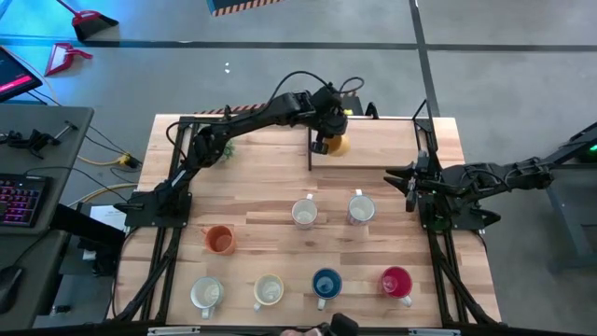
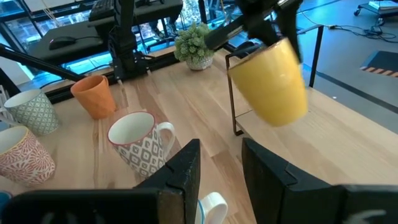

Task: Place coffee mugs
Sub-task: Put the yellow mug on the shelf

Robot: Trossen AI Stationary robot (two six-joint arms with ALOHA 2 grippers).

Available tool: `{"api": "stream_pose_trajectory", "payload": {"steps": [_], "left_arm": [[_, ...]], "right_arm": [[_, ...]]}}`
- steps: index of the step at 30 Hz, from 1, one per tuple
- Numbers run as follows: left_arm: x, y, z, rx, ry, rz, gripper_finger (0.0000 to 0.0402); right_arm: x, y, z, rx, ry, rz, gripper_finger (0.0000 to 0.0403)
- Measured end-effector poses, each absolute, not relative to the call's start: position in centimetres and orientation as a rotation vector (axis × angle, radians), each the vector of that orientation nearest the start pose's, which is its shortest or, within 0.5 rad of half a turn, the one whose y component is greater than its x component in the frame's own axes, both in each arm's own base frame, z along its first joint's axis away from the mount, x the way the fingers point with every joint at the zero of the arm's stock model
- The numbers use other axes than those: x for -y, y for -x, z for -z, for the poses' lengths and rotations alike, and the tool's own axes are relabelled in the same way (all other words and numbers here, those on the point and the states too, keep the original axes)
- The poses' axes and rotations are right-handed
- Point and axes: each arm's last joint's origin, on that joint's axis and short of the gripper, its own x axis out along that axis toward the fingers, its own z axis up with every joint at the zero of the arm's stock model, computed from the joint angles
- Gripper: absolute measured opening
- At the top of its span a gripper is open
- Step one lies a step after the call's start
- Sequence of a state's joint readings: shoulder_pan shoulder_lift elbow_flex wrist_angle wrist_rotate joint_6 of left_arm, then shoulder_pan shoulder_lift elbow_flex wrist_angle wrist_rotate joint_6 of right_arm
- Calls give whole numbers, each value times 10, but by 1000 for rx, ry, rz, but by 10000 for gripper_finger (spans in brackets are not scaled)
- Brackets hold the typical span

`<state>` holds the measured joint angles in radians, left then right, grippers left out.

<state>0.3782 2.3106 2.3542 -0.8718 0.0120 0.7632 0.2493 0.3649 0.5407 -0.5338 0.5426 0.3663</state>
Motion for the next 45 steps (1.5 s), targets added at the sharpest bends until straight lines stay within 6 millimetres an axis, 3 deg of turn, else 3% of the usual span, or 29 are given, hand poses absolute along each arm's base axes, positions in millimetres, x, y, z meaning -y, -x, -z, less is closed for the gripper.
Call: {"api": "stream_pose_trajectory", "payload": {"steps": [5, 10, 14, 19, 25, 29, 37, 45], "left_arm": [[-187, -460, -334, -761, -525, -65, 4], [-183, -432, -378, -704, -539, -117, 4], [-182, -392, -413, -760, -539, -191, 4], [-181, -354, -423, -925, -465, -211, 4], [-177, -337, -403, -1148, -329, -129, 4], [-178, -345, -379, -1191, -265, -87, 4], [-169, -360, -308, -1297, -163, 53, 4], [-153, -369, -262, -1327, -138, 115, 4]], "right_arm": [[-8, -92, -267, -274, -222, 346, 98], [-8, -92, -267, -273, -225, 347, 98], [-8, -92, -268, -264, -243, 348, 98], [-8, -92, -269, -255, -246, 346, 98], [-8, -92, -269, -253, -239, 345, 98], [-8, -92, -269, -254, -225, 342, 98], [-8, -92, -269, -255, -222, 343, 98], [-8, -92, -269, -255, -223, 342, 98]]}}
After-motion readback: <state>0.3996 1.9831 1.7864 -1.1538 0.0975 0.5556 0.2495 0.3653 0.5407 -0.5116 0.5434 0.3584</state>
